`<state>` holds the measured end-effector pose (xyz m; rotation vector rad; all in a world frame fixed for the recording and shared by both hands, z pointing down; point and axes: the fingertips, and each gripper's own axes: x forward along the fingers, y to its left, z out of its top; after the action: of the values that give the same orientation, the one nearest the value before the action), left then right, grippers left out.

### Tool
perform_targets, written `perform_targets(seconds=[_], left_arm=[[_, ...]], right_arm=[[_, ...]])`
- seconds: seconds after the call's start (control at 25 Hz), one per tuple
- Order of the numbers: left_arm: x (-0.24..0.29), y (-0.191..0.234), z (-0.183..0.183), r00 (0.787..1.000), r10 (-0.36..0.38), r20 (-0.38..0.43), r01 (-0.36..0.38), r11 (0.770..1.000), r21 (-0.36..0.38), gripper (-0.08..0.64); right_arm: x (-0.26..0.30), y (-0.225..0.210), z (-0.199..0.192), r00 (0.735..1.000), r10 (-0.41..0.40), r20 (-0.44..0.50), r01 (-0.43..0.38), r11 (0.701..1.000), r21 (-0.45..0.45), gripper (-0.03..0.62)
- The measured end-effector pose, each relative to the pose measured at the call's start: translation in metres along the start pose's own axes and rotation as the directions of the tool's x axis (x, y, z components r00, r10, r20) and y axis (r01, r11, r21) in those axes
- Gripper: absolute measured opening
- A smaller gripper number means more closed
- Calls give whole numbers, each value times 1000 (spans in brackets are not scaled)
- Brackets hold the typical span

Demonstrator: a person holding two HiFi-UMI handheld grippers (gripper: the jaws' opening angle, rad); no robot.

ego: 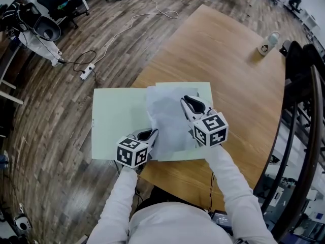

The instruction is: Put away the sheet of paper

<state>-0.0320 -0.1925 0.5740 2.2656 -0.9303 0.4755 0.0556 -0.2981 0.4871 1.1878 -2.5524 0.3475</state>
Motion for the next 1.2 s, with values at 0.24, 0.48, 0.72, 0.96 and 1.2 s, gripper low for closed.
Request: perform_targets(seconds=[0.24, 0.48, 0.72, 0.96, 1.2], left_arm=[[1, 0, 1, 1000, 18, -4, -18, 1000, -25, 17], [5, 1, -3, 999, 30, -20, -30, 999, -43, 17], [5, 2, -7, 999, 39, -36, -40, 998, -44, 17], [6, 4, -9, 998, 38, -53, -41, 998, -43, 17], [7, 3, -10, 996, 32, -77, -35, 998, -45, 17]], right_arm=[[33, 3, -6, 999, -8, -46, 8, 1000, 3, 67], [54, -1, -23, 992, -36, -118, 38, 999, 12, 74], [68, 2, -36, 984, -35, -177, 39, 999, 16, 74], [79, 2, -52, 974, -33, -223, 45, 998, 47, 74], [85, 2, -69, 962, -27, -273, 45, 997, 60, 86]])
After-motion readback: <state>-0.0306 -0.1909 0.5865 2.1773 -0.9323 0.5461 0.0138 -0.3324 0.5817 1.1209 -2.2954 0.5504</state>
